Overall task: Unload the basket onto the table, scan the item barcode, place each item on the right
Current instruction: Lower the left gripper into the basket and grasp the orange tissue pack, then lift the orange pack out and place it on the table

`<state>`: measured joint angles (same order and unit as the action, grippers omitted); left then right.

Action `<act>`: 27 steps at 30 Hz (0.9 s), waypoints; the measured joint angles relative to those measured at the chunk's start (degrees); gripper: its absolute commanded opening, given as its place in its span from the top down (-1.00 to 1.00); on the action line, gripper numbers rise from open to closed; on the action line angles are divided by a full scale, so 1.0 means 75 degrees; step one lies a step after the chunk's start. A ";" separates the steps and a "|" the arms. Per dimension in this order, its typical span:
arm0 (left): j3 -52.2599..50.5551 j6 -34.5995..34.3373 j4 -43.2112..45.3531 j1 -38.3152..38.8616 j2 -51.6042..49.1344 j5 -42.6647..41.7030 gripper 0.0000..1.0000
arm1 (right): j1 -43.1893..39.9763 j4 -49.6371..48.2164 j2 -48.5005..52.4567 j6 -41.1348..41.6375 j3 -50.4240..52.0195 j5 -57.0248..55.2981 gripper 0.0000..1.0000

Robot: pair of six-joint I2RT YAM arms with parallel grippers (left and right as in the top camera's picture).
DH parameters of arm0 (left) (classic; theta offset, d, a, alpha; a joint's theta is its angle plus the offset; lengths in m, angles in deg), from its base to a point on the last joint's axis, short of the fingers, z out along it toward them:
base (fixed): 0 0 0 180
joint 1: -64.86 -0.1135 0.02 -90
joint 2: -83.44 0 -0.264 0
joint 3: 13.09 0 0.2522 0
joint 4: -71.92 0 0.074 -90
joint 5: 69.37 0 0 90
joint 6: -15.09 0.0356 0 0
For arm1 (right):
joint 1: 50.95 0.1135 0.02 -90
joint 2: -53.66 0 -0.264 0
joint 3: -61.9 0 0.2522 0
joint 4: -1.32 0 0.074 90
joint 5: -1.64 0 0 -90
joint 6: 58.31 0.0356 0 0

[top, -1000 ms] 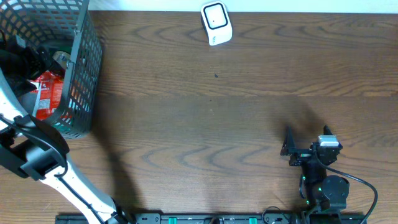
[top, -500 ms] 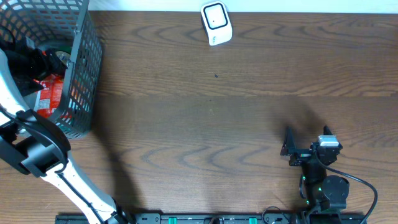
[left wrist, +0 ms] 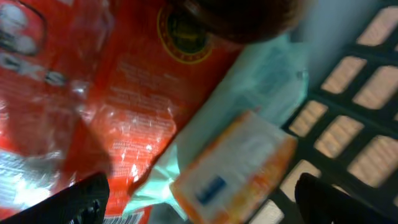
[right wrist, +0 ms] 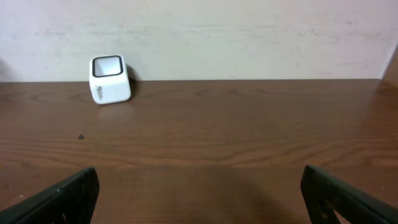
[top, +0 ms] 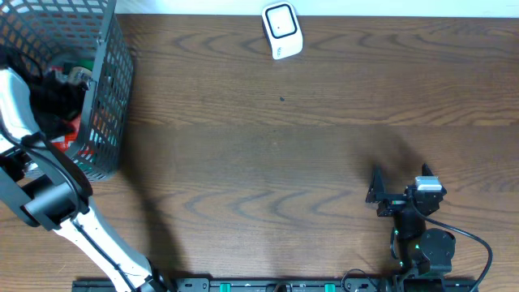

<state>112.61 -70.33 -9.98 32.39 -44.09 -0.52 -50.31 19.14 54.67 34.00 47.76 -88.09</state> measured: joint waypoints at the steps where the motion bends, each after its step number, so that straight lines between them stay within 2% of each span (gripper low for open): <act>1: -0.0096 -0.0003 0.0087 0.0003 -0.0009 0.0000 -0.82 | 0.0000 0.0000 0.0000 0.0000 0.0000 0.0003 -0.98; 3: -0.0210 0.0012 0.0184 0.0000 -0.0023 -0.0006 -0.55 | 0.0000 0.0000 0.0000 0.0000 0.0000 0.0003 -0.98; 5: -0.0230 0.0012 0.0201 0.0000 -0.0026 -0.0026 -0.17 | 0.0000 0.0000 0.0000 0.0000 0.0000 0.0000 -0.98; 7: -0.0233 0.0006 0.0248 0.0003 -0.0029 -0.0061 0.07 | 0.0000 0.0000 0.0000 0.0000 0.0000 0.0000 -0.99; 9: -0.0233 0.0044 0.0262 0.0009 -0.0029 -0.0128 0.21 | 0.0000 -0.0003 0.0000 0.0000 0.0000 0.0000 -0.98; 13: -0.0233 0.0015 0.0265 0.0015 -0.0029 -0.0166 0.29 | 0.0000 0.0000 0.0000 0.0000 0.0000 0.0000 -0.99; 21: -0.0233 -0.0140 0.0344 0.0015 0.0111 -0.0157 0.33 | 0.0000 0.0000 0.0000 0.0000 0.0000 0.0000 -0.99; 27: -0.0233 -0.0469 0.0959 0.0015 0.1387 -0.0099 0.37 | 0.0000 -0.0003 0.0000 0.0000 0.0000 0.0000 -0.99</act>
<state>110.86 -73.85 -2.79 32.50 -33.68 -1.26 -50.31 19.12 54.67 34.00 47.76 -88.09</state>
